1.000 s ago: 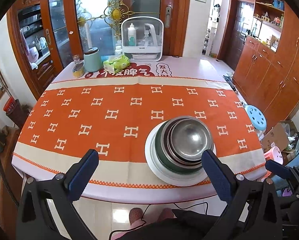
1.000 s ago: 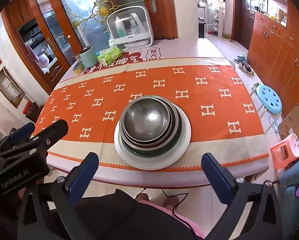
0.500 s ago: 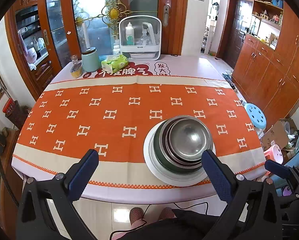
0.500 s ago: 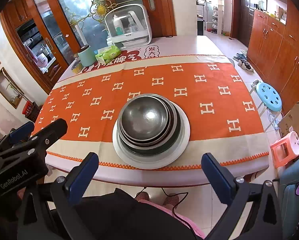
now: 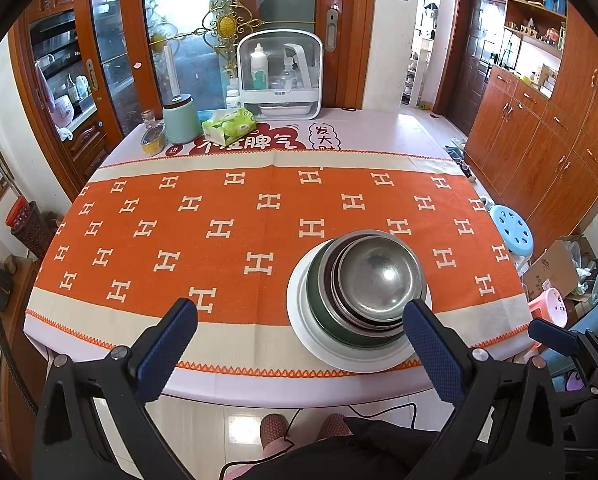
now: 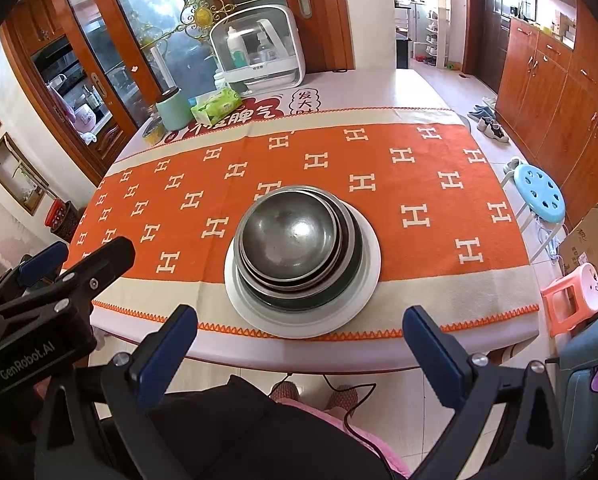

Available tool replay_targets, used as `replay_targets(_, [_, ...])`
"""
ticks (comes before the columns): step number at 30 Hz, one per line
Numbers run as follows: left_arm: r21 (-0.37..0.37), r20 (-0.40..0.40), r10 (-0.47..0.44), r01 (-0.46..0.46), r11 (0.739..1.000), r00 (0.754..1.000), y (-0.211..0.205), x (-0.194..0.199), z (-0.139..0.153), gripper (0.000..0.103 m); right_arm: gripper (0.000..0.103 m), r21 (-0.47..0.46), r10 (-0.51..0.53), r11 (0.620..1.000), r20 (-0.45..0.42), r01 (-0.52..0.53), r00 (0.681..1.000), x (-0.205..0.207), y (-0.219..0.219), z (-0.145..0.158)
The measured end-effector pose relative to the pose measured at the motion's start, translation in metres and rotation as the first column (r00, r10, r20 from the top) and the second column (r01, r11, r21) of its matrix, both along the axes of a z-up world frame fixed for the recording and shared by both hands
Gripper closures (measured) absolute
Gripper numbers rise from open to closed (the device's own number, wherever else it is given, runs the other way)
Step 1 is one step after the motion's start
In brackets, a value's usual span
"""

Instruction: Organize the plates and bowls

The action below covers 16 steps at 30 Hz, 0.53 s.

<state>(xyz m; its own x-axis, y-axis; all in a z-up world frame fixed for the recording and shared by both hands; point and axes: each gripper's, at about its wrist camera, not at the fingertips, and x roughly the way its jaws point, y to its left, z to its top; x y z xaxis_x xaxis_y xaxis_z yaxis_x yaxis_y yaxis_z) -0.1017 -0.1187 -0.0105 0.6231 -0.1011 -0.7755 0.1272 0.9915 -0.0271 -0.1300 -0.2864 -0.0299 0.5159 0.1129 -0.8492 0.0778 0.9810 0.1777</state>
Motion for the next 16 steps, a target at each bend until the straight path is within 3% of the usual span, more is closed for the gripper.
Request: replay_targets(16, [0.001, -0.002, -0.003, 0.003, 1.0, 1.0, 0.0001, 0.0011, -0.0013, 0.001, 0.0, 0.001, -0.001, 1.0, -0.002, 0.001, 1.0, 0.0007, 0.0001, 0.0012])
